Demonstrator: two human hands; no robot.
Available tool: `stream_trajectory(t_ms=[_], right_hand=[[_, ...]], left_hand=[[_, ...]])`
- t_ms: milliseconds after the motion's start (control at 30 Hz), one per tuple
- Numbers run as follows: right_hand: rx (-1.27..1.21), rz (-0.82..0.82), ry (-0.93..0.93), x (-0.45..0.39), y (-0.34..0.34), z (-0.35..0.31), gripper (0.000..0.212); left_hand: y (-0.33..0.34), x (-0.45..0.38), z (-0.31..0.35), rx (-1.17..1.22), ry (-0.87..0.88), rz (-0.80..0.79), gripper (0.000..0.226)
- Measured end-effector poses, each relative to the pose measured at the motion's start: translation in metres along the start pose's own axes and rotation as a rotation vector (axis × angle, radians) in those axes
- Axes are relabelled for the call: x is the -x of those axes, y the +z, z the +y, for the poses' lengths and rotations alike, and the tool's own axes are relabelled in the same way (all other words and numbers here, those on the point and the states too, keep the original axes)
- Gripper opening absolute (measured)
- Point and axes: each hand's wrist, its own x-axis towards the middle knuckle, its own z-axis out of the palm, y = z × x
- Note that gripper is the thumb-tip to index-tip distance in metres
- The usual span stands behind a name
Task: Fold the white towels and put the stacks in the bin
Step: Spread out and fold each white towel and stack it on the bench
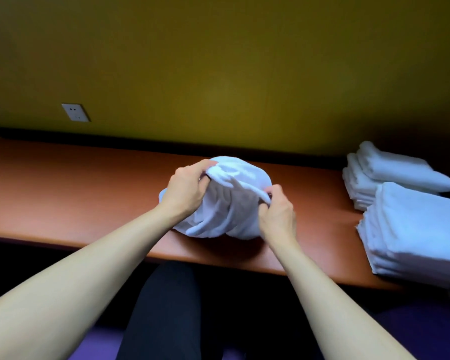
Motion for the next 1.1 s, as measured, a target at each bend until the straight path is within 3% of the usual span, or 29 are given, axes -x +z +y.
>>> stream_trajectory(t_ms=[200,333,500,633,767,900,1100], right_hand=[[0.049,0.237,-0.056,-0.045,-0.055,-0.033,0.036],[0.123,0.259,-0.034,-0.063,-0.082,-0.04,0.033],[0.138,0.294,0.007,-0.064,-0.115,-0.036,0.038],[0.0,0.32,0.019,-0.06,-0.141,-0.033,0.036],[-0.04,0.346,-0.008,-0.048,-0.165,-0.037,0.028],[-0.091,0.421,-0.053,-0.032,-0.195,-0.042,0.02],[-0.14,0.474,-0.144,0.001,-0.228,-0.07,0.025]], left_hand=[[-0.048,-0.03,0.008,-0.114,0.19,0.263,0.038],[-0.091,-0.045,0.019,-0.083,0.074,0.349,0.032],[-0.137,-0.049,0.003,-0.044,-0.183,0.306,0.016],[-0.165,-0.035,0.001,-0.074,-0.219,0.32,0.033],[-0.195,-0.009,-0.005,-0.234,-0.131,0.24,0.041],[-0.225,0.014,-0.015,-0.453,-0.029,0.0,0.023],[-0.245,0.058,-0.05,-0.691,-0.267,0.055,0.007]])
